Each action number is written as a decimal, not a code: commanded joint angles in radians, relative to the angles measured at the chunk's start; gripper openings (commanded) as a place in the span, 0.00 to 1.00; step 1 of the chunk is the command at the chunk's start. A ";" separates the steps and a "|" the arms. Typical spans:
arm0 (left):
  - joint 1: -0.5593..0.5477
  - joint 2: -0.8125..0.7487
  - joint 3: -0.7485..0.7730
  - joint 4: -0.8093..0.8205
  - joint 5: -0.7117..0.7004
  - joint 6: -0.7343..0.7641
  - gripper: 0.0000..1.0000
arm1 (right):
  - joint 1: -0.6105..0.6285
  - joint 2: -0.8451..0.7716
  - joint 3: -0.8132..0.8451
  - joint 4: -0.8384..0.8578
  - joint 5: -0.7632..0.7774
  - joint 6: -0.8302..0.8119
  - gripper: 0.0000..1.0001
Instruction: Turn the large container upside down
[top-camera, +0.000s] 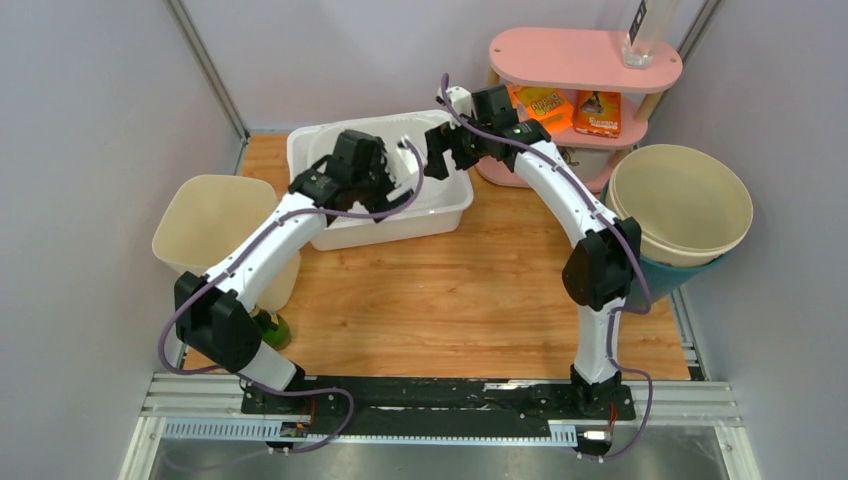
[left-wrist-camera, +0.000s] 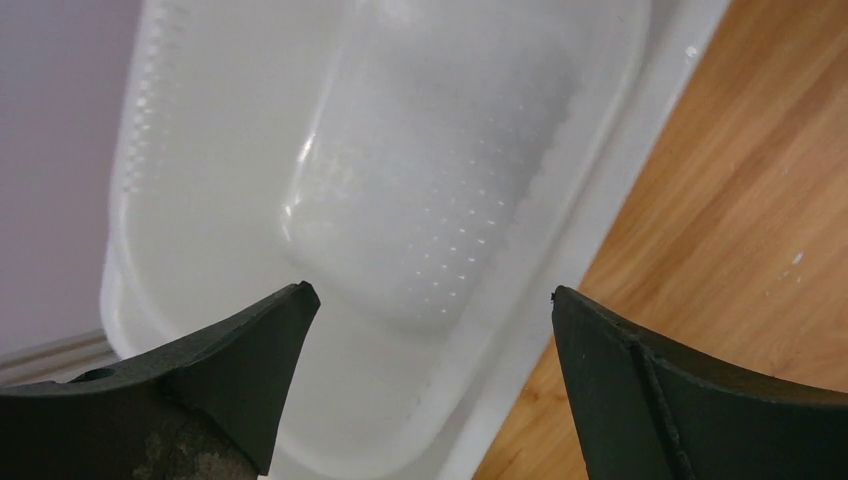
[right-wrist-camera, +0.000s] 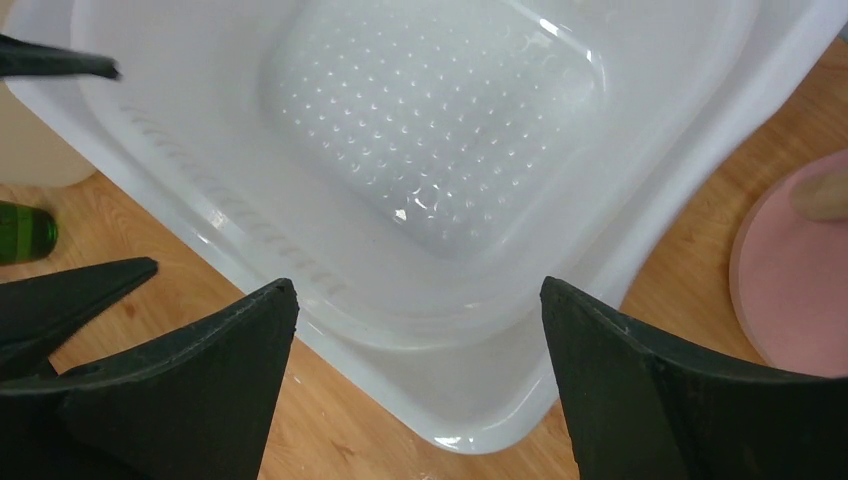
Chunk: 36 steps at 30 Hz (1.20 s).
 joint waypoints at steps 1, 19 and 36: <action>0.094 -0.026 0.231 -0.179 -0.043 -0.369 1.00 | 0.006 0.056 0.099 0.030 -0.042 0.080 0.96; 0.506 0.402 0.604 -0.337 0.300 -0.946 1.00 | 0.001 0.184 0.168 0.070 -0.010 0.153 1.00; 0.537 0.403 0.634 -0.359 0.114 -0.949 1.00 | -0.006 0.179 0.124 0.071 0.011 0.107 1.00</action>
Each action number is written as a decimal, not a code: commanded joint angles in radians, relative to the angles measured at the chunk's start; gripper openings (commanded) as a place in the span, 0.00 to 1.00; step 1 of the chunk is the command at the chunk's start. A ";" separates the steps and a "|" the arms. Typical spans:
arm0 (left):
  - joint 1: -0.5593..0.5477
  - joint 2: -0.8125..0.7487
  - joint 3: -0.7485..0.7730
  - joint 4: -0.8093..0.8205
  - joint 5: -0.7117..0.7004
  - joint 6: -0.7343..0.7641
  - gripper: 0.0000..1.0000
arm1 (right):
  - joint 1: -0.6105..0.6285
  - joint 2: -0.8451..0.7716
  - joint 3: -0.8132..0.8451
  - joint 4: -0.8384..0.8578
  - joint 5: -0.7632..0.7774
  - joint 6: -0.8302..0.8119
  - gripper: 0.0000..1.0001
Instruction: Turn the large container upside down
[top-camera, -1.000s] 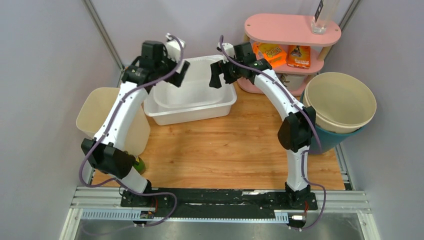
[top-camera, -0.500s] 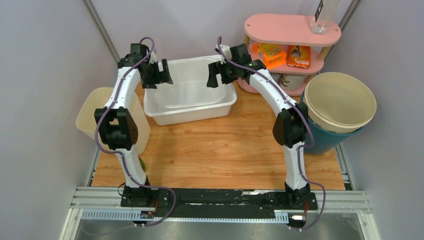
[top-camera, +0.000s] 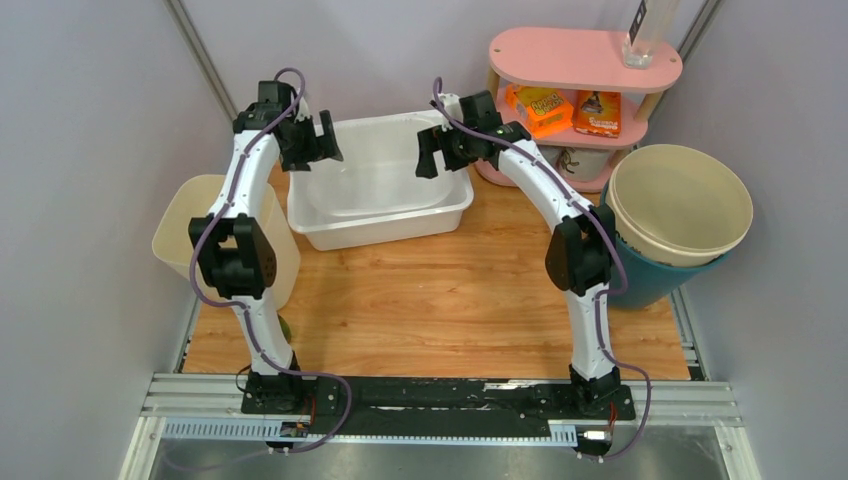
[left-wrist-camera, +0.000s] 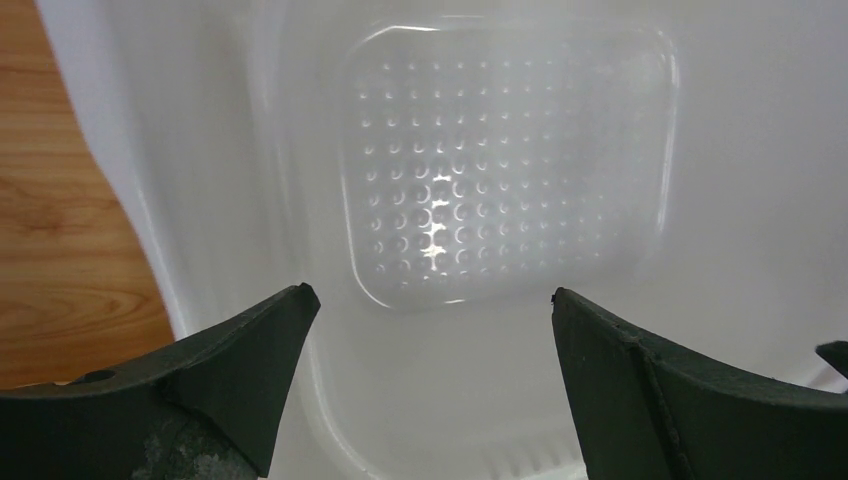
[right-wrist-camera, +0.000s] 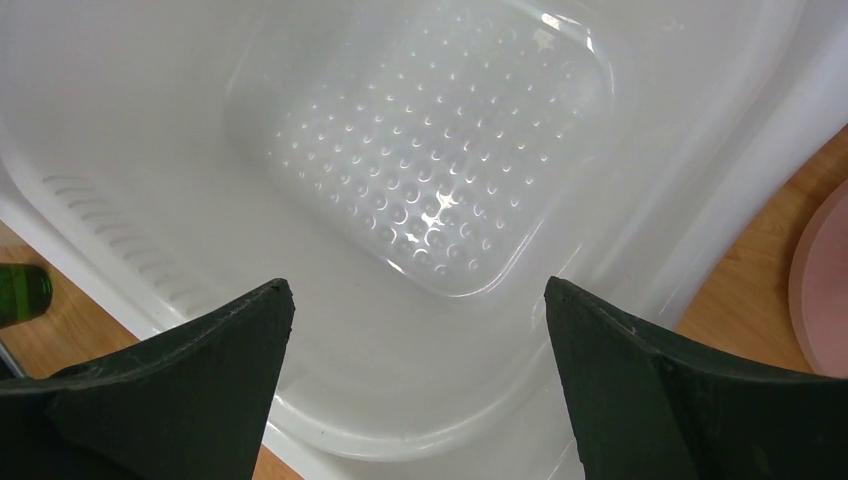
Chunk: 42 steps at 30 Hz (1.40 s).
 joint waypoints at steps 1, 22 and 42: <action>0.030 -0.029 0.027 -0.013 -0.120 -0.015 1.00 | -0.005 -0.016 -0.004 0.033 -0.002 -0.014 1.00; 0.050 0.120 0.105 0.025 0.019 0.010 1.00 | -0.011 -0.047 -0.057 0.027 -0.004 -0.048 1.00; 0.046 -0.339 -0.072 -0.046 -0.045 0.211 1.00 | -0.039 -0.153 -0.094 0.023 -0.033 -0.064 1.00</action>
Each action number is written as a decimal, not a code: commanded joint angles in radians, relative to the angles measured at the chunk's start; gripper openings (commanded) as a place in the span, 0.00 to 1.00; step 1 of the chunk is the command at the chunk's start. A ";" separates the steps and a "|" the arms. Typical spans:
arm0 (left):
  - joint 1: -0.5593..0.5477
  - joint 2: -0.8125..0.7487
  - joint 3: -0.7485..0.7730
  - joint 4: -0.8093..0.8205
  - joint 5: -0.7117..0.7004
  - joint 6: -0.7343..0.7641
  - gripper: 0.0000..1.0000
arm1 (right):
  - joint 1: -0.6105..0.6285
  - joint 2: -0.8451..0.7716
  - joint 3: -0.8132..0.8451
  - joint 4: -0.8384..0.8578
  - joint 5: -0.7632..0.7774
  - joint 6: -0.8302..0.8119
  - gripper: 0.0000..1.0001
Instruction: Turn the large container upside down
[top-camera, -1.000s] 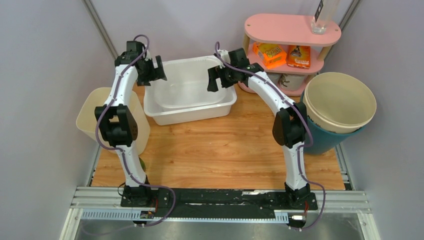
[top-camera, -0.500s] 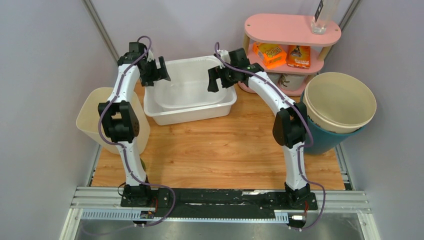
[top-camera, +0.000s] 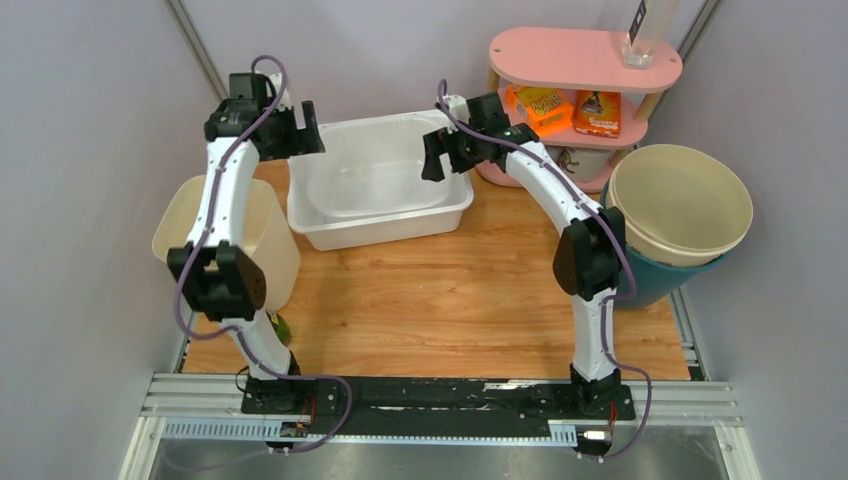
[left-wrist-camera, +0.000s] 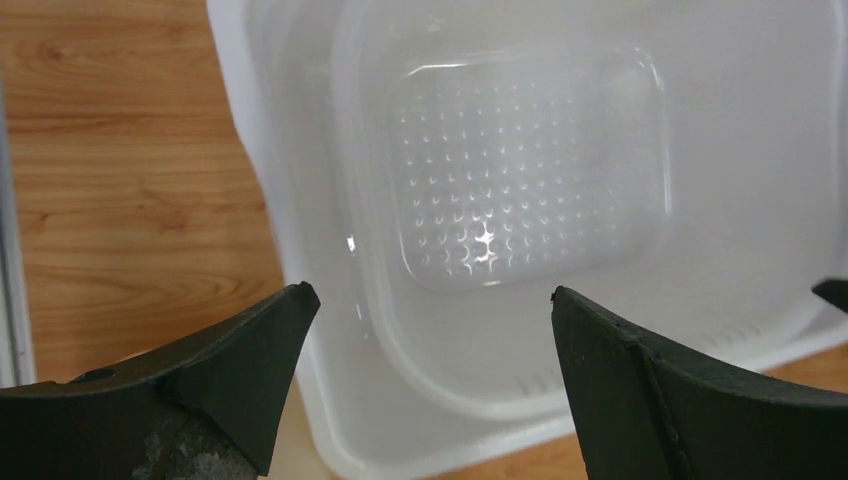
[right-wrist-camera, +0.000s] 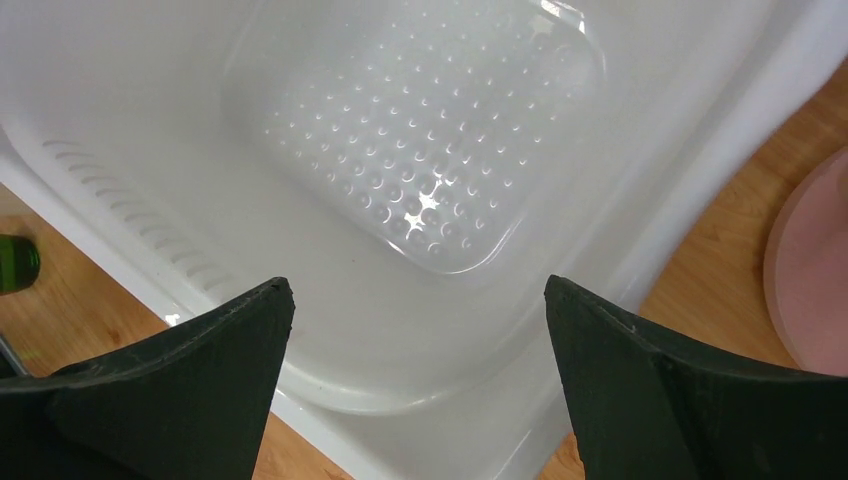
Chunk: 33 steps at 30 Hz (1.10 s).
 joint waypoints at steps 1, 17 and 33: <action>0.002 -0.282 -0.084 -0.063 0.004 0.125 1.00 | -0.025 -0.104 -0.019 0.010 -0.011 -0.015 1.00; 0.002 -0.681 -0.550 -0.252 -0.296 0.418 0.92 | -0.055 -0.131 -0.043 0.008 -0.056 -0.006 1.00; 0.003 -0.627 -0.553 -0.467 -0.192 0.464 0.11 | -0.067 -0.126 -0.043 0.012 -0.102 0.022 0.99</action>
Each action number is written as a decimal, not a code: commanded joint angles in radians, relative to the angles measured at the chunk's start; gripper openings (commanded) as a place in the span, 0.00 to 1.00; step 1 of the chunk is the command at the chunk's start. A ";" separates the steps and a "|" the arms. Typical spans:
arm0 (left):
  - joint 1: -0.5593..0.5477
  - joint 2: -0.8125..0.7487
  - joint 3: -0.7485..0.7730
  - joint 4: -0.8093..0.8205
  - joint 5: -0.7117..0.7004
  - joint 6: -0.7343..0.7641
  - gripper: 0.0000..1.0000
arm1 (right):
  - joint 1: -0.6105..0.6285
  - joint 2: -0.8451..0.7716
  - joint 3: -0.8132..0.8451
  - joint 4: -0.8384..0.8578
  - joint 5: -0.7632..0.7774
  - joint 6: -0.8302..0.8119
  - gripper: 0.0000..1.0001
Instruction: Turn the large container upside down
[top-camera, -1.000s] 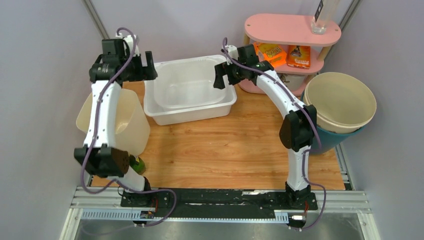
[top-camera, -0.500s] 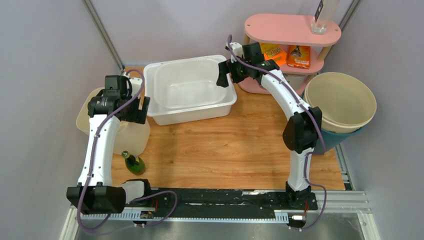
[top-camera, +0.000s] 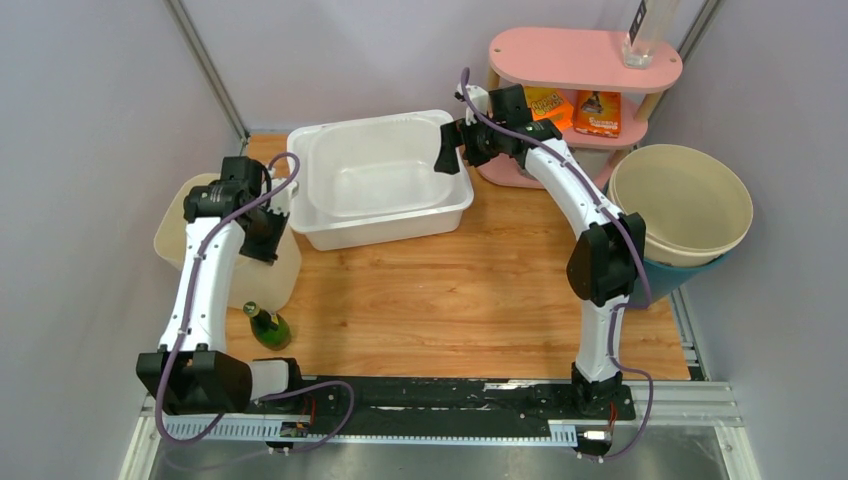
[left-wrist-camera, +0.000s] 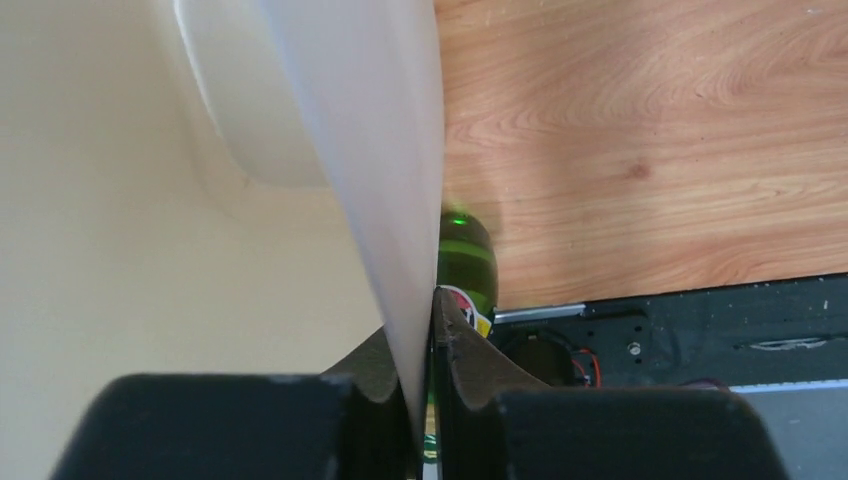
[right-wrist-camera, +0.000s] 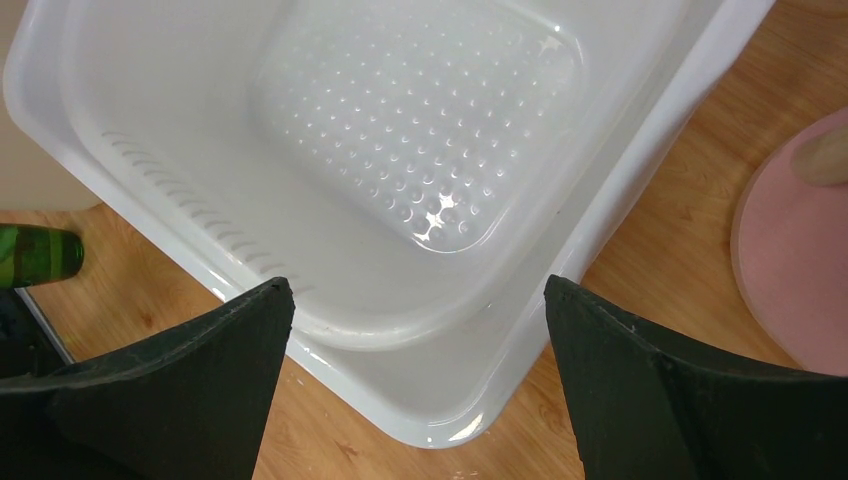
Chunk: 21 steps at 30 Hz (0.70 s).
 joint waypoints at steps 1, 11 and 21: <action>0.002 -0.041 0.048 -0.045 -0.010 0.024 0.05 | -0.003 -0.028 0.010 0.023 -0.030 0.015 0.99; 0.002 -0.029 0.374 -0.049 -0.170 0.102 0.00 | -0.004 -0.041 0.000 0.024 -0.078 0.009 0.99; 0.002 0.020 0.746 -0.040 0.205 0.103 0.00 | -0.022 -0.097 -0.005 0.030 -0.231 -0.044 1.00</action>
